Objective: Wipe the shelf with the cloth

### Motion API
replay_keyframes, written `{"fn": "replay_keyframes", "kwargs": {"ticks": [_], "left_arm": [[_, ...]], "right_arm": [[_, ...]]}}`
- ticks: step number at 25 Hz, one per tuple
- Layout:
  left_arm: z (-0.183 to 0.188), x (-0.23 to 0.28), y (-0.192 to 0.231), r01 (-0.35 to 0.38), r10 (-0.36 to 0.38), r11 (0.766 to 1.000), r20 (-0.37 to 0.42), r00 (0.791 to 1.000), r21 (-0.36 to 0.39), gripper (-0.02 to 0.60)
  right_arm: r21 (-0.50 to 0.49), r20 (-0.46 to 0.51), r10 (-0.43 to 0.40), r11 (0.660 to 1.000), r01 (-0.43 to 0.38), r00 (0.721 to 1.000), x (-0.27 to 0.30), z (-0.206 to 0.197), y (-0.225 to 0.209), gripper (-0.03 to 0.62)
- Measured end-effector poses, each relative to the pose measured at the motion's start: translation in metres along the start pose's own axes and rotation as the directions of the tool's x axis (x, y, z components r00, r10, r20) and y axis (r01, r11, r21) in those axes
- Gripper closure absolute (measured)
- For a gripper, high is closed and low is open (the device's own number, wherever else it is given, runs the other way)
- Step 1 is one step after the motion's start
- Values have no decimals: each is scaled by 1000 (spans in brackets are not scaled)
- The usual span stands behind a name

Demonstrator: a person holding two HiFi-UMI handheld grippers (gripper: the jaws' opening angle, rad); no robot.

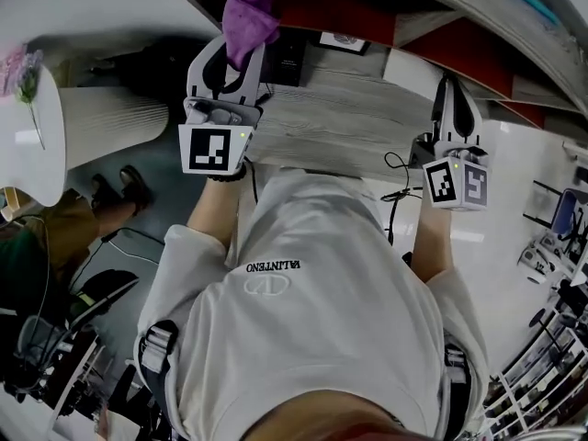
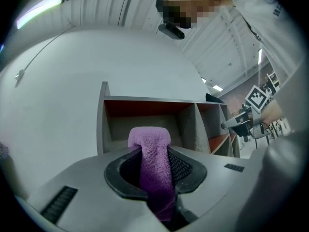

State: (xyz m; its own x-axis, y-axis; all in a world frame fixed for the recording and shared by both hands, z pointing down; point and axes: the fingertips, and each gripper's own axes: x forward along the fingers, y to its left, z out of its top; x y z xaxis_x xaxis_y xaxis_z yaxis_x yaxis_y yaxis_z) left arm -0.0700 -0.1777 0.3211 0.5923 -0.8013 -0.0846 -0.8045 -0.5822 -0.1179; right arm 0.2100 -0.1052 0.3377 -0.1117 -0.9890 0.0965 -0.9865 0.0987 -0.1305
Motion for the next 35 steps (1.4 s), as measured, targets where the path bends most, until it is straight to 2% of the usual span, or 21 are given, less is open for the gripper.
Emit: {"fn": "replay_keyframes", "kwargs": {"ticks": [4,10,17,35], "left_arm": [[14,-4,2,-8,6,999,28,1000,54,492],[23,-9,4,-54,53,997,35,998,47,492],[25,-13,6,-81,78,994,39,996,79,492],[26,-8,-7,-66,63,995,45,997,70,492]], "right_arm": [[9,41,-60,998,60,997,-15,10,-29,595],[-2,64,-105,994,105,992,-36,21,-67,595],[12,77,-176,984,176,981,-63,24,-110,595],[-2,67,-150,989,150,986,-55,27,-105,595]]}}
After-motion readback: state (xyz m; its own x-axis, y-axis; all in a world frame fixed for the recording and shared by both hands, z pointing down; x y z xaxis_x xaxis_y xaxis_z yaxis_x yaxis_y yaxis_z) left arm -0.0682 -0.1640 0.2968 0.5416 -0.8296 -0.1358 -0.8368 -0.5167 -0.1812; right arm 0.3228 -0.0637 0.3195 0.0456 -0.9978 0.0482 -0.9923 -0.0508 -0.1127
